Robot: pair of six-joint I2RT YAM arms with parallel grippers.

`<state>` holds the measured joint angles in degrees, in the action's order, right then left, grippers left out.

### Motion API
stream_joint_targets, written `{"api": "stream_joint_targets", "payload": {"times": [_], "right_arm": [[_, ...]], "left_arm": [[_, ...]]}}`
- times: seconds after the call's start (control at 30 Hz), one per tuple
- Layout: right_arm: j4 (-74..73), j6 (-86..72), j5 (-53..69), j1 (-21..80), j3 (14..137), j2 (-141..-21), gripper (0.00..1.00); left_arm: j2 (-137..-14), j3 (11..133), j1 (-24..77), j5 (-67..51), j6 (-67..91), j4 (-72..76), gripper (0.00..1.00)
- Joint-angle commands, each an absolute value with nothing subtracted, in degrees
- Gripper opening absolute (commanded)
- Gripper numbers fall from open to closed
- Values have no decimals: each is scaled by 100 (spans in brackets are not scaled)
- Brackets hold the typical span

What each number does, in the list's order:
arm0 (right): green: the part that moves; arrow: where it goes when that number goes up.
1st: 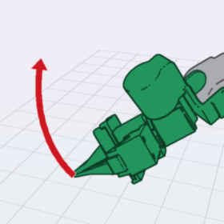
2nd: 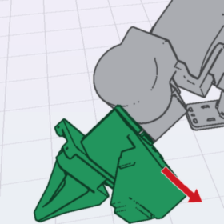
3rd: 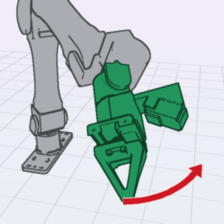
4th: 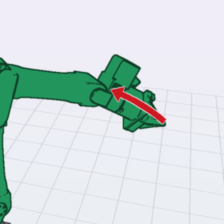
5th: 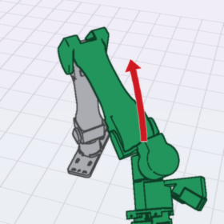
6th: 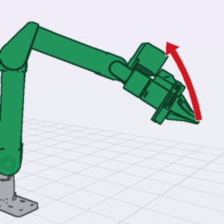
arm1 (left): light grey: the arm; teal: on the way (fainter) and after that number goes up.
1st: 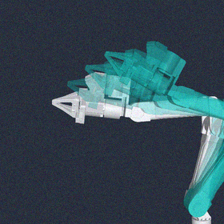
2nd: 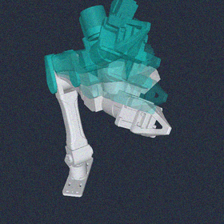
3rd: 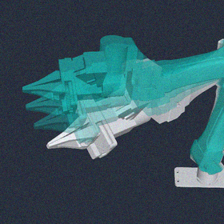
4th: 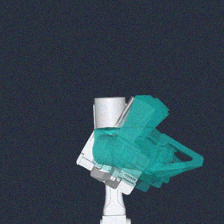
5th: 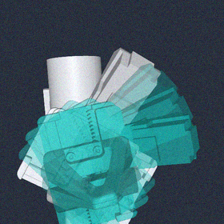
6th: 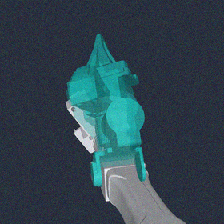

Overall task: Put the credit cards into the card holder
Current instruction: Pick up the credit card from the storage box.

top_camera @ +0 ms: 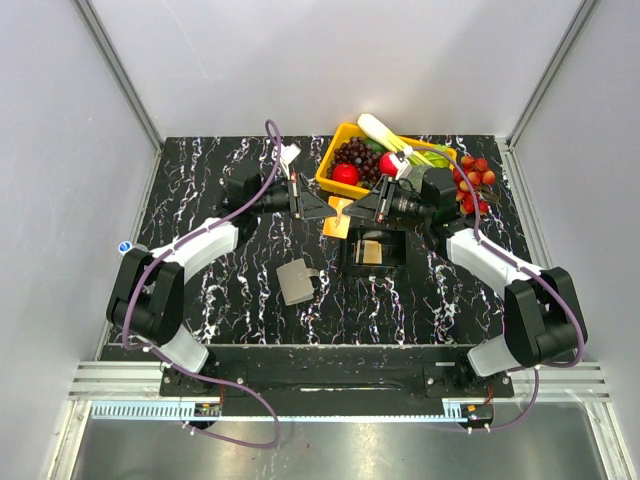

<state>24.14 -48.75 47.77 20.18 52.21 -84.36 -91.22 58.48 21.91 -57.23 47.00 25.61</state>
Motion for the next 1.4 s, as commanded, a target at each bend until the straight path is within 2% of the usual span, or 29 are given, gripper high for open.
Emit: {"api": "stream_joint_targets", "payload": {"times": [0.0, 0.3, 0.47, 0.57, 0.67, 0.73, 0.83, 1.0, 1.03, 1.1, 1.17, 1.27, 1.33, 1.37], "right_arm": [[2716, -4887, 5080, 1995, 5238, -8385, 25], [2891, -4983, 5370, 2004, 5212, -8508, 31], [3102, -5123, 5396, 2004, 5194, -8499, 19], [3374, -5299, 5528, 2004, 5159, -8552, 28], [3559, -5414, 5528, 2004, 5107, -8561, 26], [3577, -5432, 5537, 2004, 5124, -8569, 22], [3586, -5432, 5563, 2004, 5133, -8552, 10], [3595, -5432, 5563, 2004, 5115, -8543, 1], [3595, -5440, 5555, 2004, 5107, -8534, 0], [3551, -5406, 5476, 2004, 5089, -8482, 0], [3271, -5222, 5371, 2004, 5133, -8429, 0], [2648, -4756, 5125, 2004, 5229, -8332, 0], [2025, -4405, 4862, 1995, 5317, -8279, 0], [1543, -4134, 4660, 1995, 5396, -8253, 0]], "left_arm": [[-8956, 5906, 2171, -5467, 4658, 2838, 0], [-8956, 5686, 2162, -5317, 5229, 3735, 0], [-8965, 5643, 2171, -5344, 5230, 3771, 0], [-8938, 5581, 2171, -5274, 5264, 3858, 0], [-8973, 5546, 2171, -5273, 5466, 4104, 0], [-9000, 5529, 2171, -5265, 5484, 4157, 0], [-8974, 5546, 2171, -5256, 5458, 4096, 0], [-9000, 5520, 2171, -5212, 5476, 4113, 0], [-9000, 5502, 2162, -5229, 5476, 4105, 7], [-8965, 5502, 2171, -5186, 5336, 3947, 33], [-8869, 5511, 2171, -5098, 5047, 3553, 51], [-8614, 5528, 2145, -4695, 4336, 2368, 67], [-8438, 5572, 2118, -4108, 3713, 1341, 76], [-8342, 5651, 2118, -3461, 3413, 675, 78]]}}
